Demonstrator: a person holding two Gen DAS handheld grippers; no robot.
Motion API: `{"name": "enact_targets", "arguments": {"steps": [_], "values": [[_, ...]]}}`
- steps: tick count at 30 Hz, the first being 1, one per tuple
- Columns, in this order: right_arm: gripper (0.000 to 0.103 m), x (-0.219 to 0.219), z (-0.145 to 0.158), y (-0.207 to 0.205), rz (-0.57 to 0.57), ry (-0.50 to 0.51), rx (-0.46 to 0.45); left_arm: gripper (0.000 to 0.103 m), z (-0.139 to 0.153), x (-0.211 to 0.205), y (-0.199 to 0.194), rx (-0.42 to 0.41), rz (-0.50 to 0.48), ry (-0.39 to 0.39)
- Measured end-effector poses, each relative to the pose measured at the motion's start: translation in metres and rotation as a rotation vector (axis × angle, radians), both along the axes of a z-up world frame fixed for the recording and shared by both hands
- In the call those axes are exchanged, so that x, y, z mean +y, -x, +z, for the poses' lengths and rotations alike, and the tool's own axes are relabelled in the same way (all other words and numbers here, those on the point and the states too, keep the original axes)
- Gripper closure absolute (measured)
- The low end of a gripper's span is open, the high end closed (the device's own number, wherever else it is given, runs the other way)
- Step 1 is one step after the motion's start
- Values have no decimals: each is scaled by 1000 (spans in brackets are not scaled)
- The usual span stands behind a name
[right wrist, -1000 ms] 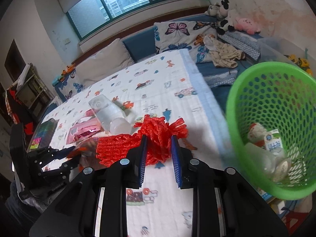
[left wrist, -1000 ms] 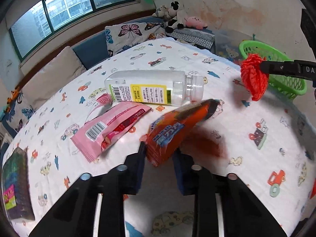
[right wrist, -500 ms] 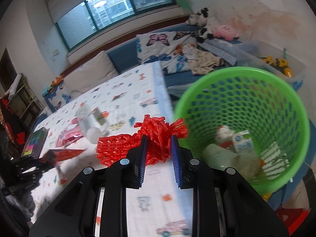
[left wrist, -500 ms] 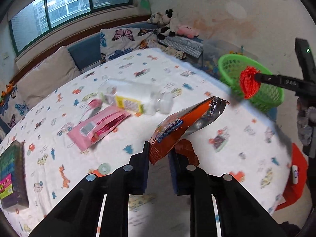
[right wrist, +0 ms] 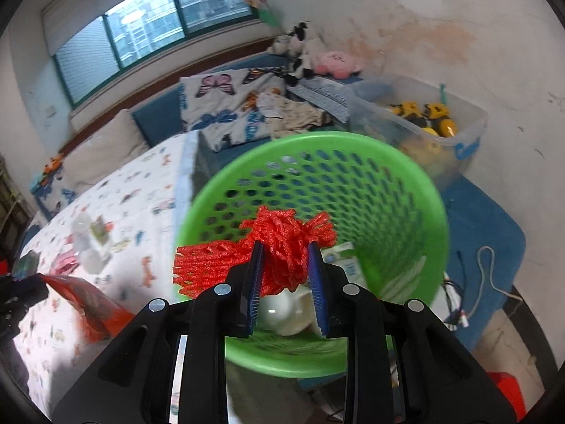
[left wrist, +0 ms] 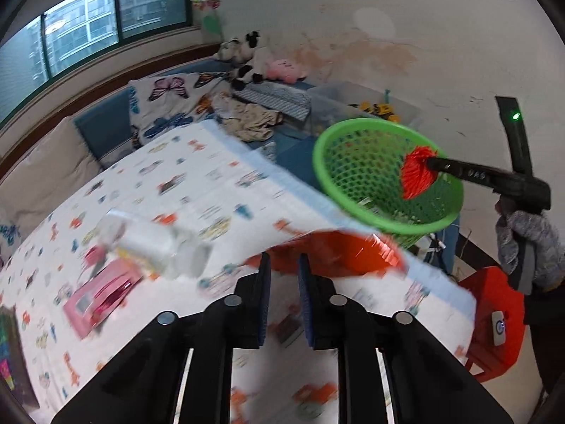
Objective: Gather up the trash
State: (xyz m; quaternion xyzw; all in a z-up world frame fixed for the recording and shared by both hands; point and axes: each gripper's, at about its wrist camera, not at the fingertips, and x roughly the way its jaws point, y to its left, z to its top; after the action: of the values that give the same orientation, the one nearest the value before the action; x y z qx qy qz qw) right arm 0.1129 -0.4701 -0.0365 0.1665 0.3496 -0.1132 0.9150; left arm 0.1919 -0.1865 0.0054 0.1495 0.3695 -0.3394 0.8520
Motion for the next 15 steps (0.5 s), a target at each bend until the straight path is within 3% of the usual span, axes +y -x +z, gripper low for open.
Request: {"name": "enact_targets", "arguments": {"steps": [8, 15], "values": [[73, -25, -15, 6, -28, -26, 18, 98, 2, -42, 1, 1, -64, -6], [70, -26, -18, 8, -13, -50, 12, 98, -5, -38, -6, 39, -49, -19]]}}
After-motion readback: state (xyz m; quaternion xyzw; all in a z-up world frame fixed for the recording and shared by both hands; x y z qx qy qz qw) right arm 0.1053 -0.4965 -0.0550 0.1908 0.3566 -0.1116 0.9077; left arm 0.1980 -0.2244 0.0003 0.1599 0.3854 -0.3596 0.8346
